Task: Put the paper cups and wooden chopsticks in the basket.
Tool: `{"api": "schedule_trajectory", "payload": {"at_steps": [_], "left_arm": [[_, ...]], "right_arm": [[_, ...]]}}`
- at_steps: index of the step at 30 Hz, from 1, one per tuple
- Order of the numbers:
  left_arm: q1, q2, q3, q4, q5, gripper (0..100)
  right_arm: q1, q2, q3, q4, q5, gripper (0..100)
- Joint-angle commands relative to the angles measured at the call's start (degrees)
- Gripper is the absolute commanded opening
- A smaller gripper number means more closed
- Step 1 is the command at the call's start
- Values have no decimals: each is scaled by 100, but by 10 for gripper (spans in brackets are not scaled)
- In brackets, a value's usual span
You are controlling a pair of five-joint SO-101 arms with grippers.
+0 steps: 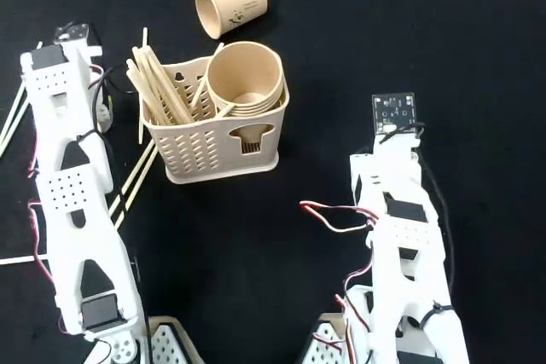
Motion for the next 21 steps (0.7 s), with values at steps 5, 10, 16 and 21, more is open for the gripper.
{"api": "schedule_trajectory", "payload": {"at_steps": [5, 10, 16, 21], "left_arm": [[207, -2488, 1745, 53, 457, 28], [382, -4026, 2905, 26, 501, 28], [338, -5459, 3442, -255, 457, 29], [400, -6382, 4022, -589, 466, 29]], "right_arm": [[-88, -180, -31, -114, 44, 13], [-88, -180, -31, -114, 44, 13], [-70, -180, -31, -105, 44, 13], [-70, -180, -31, -97, 44, 13]]}}
